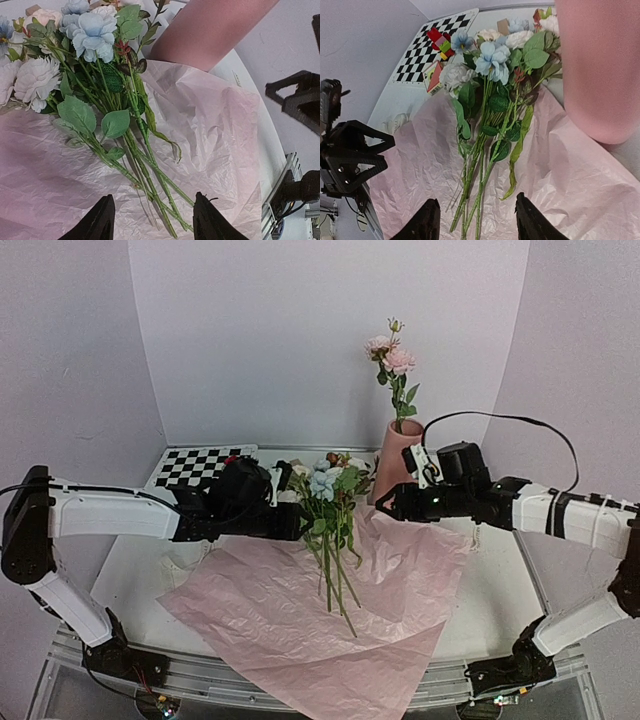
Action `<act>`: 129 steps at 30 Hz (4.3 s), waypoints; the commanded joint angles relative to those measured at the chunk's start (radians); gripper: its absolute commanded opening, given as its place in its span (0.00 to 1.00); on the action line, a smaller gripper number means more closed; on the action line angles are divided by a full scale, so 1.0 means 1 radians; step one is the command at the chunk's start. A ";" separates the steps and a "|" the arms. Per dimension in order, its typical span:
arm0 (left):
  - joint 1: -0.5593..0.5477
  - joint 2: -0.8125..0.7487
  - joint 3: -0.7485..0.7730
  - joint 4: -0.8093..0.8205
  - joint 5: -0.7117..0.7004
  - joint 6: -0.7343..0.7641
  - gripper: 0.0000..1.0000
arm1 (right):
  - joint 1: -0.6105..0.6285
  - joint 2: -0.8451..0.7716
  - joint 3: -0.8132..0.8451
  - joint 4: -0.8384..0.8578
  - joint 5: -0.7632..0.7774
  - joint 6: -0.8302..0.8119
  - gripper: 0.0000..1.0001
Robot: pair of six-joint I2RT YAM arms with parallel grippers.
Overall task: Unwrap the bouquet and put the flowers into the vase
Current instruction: Insert the fake flower into the vase.
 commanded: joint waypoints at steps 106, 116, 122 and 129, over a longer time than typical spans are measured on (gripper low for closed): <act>-0.011 0.311 0.035 0.165 -0.054 -0.343 0.44 | 0.216 0.287 -0.017 0.215 0.195 0.088 0.19; -0.010 0.364 0.076 0.153 -0.104 -0.370 0.33 | 0.216 0.227 -0.064 0.223 0.217 0.068 0.33; -0.010 0.384 0.102 0.111 -0.135 -0.371 0.24 | 0.216 0.210 -0.073 0.224 0.219 0.068 0.30; -0.008 0.353 0.134 0.000 -0.205 -0.336 0.02 | 0.217 0.216 -0.062 0.224 0.205 0.071 0.30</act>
